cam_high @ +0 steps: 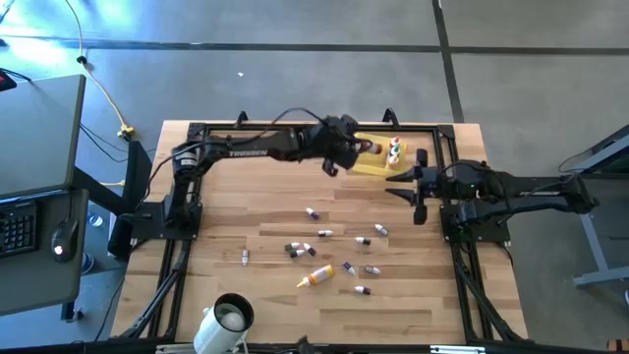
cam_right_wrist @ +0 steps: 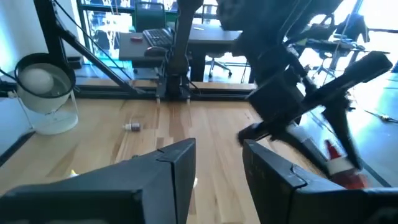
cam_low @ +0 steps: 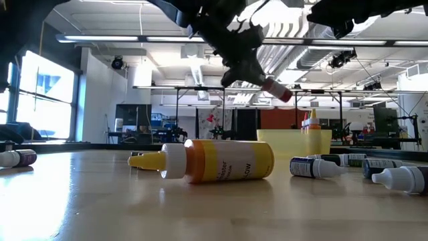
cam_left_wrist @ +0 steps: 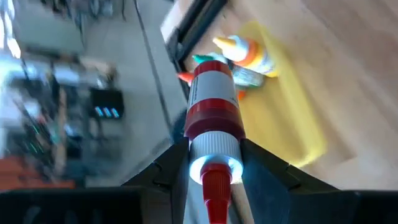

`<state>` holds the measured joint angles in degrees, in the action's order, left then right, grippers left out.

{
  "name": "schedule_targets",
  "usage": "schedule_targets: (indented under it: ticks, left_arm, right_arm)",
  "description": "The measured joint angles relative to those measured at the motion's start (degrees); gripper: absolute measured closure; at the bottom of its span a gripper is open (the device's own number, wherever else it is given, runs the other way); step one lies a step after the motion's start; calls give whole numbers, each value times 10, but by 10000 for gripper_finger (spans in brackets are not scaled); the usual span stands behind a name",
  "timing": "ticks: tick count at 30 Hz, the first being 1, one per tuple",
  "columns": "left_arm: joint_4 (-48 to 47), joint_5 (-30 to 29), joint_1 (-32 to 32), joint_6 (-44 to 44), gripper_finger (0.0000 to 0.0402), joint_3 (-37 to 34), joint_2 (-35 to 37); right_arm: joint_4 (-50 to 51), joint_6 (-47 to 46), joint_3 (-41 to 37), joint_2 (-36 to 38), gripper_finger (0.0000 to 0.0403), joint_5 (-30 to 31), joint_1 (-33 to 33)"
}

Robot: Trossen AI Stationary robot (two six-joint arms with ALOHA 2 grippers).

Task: Pick & Place food coloring
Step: Put the big red food coloring bottle into the yellow bin

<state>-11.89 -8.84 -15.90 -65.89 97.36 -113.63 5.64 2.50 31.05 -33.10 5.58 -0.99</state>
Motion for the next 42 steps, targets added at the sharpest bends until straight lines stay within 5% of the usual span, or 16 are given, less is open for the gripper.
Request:
schedule_targets:
  ticks: [17,42]
  left_arm:
    - [9,-2,-47,-194,282,-5,-55]
    - [-16,7,-43,-118,282,-7,-86]
  right_arm:
    - [25,0,0,1,276,0,0]
    - [34,5,0,1,276,0,0]
